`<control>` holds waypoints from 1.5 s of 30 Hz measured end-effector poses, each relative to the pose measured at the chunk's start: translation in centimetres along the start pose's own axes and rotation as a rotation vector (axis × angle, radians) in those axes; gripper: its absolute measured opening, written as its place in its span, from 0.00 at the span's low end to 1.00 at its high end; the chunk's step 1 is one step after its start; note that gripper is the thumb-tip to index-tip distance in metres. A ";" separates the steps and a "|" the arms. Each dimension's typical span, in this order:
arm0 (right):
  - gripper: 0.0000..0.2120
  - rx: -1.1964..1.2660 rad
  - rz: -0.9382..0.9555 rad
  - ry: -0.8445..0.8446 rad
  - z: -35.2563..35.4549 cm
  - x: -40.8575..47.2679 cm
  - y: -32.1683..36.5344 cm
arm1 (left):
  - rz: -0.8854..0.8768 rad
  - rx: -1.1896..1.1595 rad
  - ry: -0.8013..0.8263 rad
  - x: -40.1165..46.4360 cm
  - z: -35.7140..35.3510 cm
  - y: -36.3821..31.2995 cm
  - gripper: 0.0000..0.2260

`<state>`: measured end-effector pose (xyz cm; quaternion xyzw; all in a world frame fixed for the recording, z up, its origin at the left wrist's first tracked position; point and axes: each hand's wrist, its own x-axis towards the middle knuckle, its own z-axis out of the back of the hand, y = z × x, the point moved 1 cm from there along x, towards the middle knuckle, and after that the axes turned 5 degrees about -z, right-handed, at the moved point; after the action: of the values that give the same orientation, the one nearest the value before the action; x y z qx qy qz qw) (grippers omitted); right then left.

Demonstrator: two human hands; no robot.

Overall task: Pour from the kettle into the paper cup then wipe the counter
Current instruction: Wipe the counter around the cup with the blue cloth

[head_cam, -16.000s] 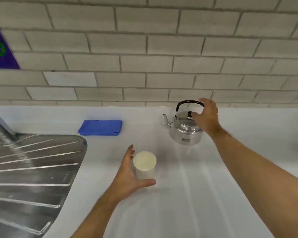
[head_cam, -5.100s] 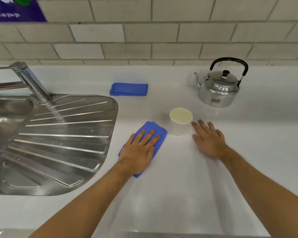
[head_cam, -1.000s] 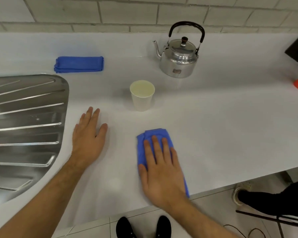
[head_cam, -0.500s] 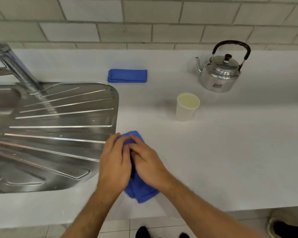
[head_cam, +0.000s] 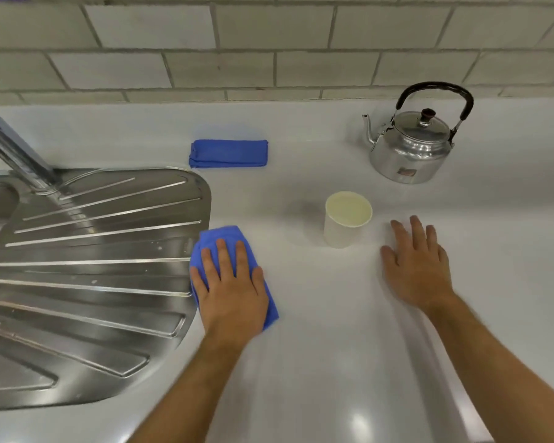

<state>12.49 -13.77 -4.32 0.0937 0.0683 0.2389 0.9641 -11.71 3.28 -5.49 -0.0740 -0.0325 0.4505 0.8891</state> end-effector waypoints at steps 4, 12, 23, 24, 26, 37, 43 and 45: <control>0.29 -0.079 -0.041 -0.008 -1.3 1.2 0.0 | -0.114 0.017 0.026 6.8 -0.3 -0.8 0.26; 0.29 -0.093 -0.037 -0.030 -1.6 0.9 0.0 | -0.499 0.045 0.134 13.7 -0.6 -5.6 0.25; 0.29 -0.081 -0.015 0.032 -1.2 1.0 -0.4 | -0.543 0.051 0.075 5.7 1.0 1.1 0.26; 0.29 -0.084 -0.020 0.034 -1.2 1.0 -0.4 | -0.450 0.044 0.063 6.3 1.1 2.2 0.27; 0.29 -0.092 -0.032 0.029 -1.3 1.0 -0.3 | -0.349 0.046 0.068 8.0 1.2 3.4 0.26; 0.31 -0.149 -0.030 -0.027 -1.6 0.9 -0.1 | -0.533 0.039 0.105 18.5 -0.7 -5.1 0.26; 0.31 -0.151 -0.034 -0.025 -1.2 0.7 0.1 | -0.765 0.055 0.044 22.6 -1.7 -13.3 0.24; 0.30 -0.144 -0.035 -0.020 -1.1 0.6 0.2 | -0.880 0.078 0.062 23.3 -1.9 -15.1 0.24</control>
<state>12.77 -13.15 -5.37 0.0250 0.0429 0.2254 0.9730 14.32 13.10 -5.15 -0.0329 -0.0171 0.0276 0.9989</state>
